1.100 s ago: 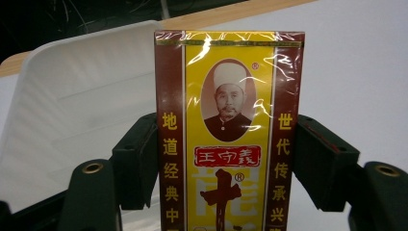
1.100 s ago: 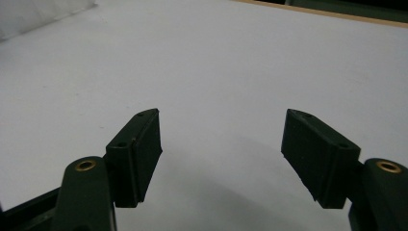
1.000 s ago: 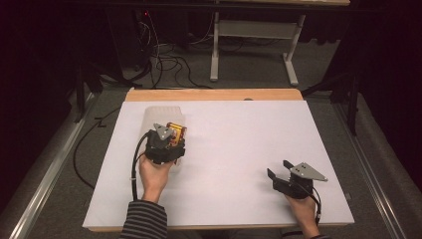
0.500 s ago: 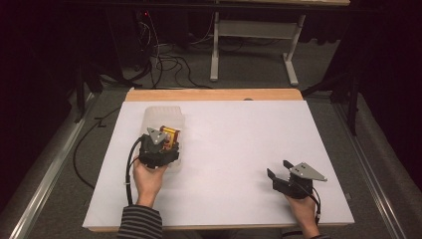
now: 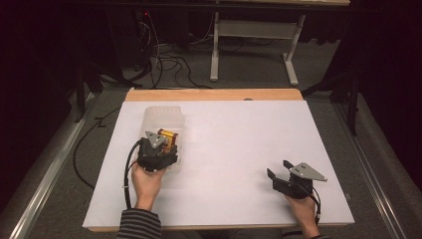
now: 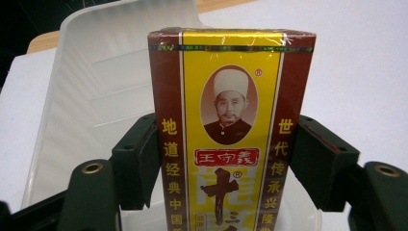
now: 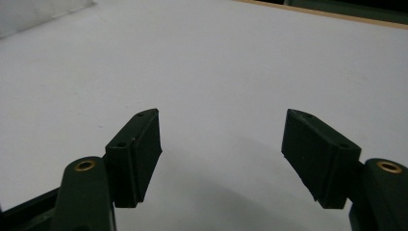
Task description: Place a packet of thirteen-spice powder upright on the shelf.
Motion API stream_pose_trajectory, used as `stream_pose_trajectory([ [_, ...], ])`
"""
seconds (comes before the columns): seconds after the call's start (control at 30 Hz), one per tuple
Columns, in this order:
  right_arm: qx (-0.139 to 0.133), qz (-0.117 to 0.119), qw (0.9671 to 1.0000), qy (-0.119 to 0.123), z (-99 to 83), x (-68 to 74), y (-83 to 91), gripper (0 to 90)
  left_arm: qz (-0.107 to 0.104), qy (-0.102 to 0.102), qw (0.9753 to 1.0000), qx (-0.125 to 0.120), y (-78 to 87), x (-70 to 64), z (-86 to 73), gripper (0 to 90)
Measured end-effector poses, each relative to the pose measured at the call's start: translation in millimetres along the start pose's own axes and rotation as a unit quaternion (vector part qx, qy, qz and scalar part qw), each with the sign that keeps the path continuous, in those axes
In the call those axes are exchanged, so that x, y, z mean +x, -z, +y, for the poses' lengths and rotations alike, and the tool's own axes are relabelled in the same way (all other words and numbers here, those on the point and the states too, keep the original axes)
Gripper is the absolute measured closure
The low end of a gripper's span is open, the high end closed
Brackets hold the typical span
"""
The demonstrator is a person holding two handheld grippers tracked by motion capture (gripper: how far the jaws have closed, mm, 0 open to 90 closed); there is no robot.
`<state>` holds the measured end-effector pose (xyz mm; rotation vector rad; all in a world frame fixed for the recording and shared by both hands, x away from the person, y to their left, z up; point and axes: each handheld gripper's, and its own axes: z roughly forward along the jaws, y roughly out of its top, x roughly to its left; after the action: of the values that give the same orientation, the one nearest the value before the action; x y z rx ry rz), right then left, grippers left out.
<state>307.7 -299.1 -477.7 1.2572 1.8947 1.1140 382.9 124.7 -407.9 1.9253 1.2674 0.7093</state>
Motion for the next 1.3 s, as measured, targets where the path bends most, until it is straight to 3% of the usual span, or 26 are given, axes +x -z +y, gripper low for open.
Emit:
stream_pose_trajectory([
  [1.3,0.008,-0.002,0.9999,0.01,0.6,1.7,-1.3,30.5,-0.003,0.016,0.9997,-0.02,16.1,3.4,-16.6,31.4],
])
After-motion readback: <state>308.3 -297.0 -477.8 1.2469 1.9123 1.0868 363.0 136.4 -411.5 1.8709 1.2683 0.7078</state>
